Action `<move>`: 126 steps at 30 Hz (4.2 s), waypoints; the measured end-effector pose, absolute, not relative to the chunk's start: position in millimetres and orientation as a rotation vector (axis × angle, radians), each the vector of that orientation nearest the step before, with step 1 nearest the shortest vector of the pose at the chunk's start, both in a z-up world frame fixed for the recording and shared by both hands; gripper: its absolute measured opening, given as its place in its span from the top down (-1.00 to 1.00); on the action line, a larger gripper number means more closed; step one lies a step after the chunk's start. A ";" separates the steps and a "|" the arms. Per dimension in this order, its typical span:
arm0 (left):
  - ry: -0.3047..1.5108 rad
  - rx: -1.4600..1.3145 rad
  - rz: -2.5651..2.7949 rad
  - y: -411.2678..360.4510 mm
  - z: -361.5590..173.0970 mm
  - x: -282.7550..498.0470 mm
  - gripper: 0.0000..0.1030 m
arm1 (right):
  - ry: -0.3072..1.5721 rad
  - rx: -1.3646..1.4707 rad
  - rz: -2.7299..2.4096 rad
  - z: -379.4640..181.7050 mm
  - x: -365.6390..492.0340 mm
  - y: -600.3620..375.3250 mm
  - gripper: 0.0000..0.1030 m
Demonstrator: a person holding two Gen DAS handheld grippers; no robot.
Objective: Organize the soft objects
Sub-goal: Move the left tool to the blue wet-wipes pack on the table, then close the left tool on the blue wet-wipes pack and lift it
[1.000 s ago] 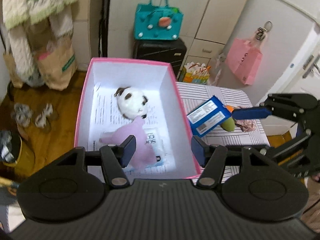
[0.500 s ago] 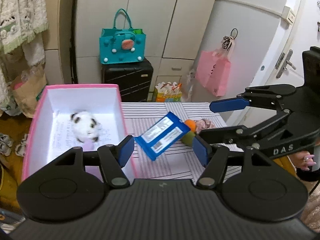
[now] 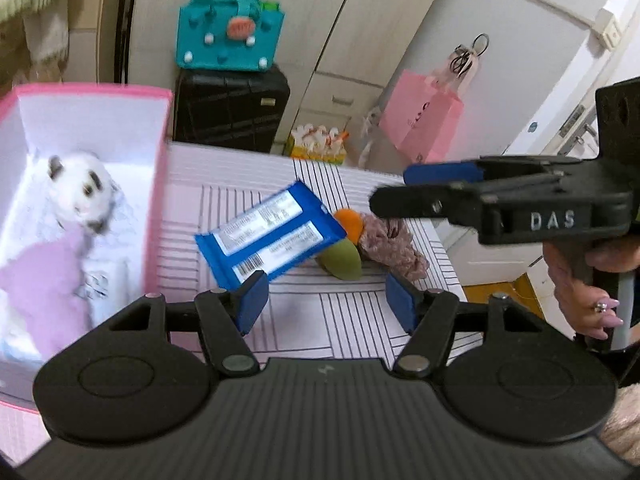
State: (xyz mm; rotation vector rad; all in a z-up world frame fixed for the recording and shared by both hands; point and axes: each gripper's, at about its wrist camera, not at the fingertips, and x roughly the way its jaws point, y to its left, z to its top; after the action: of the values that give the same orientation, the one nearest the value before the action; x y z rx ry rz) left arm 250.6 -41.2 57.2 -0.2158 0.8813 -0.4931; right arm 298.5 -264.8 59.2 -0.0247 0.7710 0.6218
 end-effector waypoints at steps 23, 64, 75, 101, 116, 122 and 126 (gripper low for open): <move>0.768 -0.418 -0.138 -55.0 -46.8 297.7 -0.21 | 0.832 0.043 0.651 -17.0 367.6 -277.5 -0.35; 0.761 -0.564 -0.128 -48.7 -62.6 269.5 0.33 | 0.711 -0.100 0.600 -18.8 314.3 -267.1 0.64; 0.796 -0.447 -0.270 -62.5 -44.8 244.8 0.53 | 0.803 0.008 0.619 -31.5 281.4 -280.6 0.66; 0.962 -0.350 -0.402 -64.0 -61.0 252.2 0.29 | 0.912 0.192 0.471 -88.3 252.9 -335.8 0.46; 0.913 -0.211 -0.384 -91.9 -54.1 239.0 0.20 | 0.886 0.141 0.454 -86.1 240.7 -316.1 0.14; 0.923 -0.204 -0.448 -88.6 -51.9 234.7 0.19 | 0.896 0.147 0.441 -83.8 237.3 -318.0 0.02; 0.893 -0.194 -0.449 -84.0 -47.2 231.8 0.41 | 0.895 0.148 0.445 -77.2 233.8 -320.5 0.02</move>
State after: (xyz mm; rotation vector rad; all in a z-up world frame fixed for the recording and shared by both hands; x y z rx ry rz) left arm 231.8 -84.0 -47.2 -0.1942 0.8930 -0.4491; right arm 233.8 -320.5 -77.2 0.1482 0.8953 0.4448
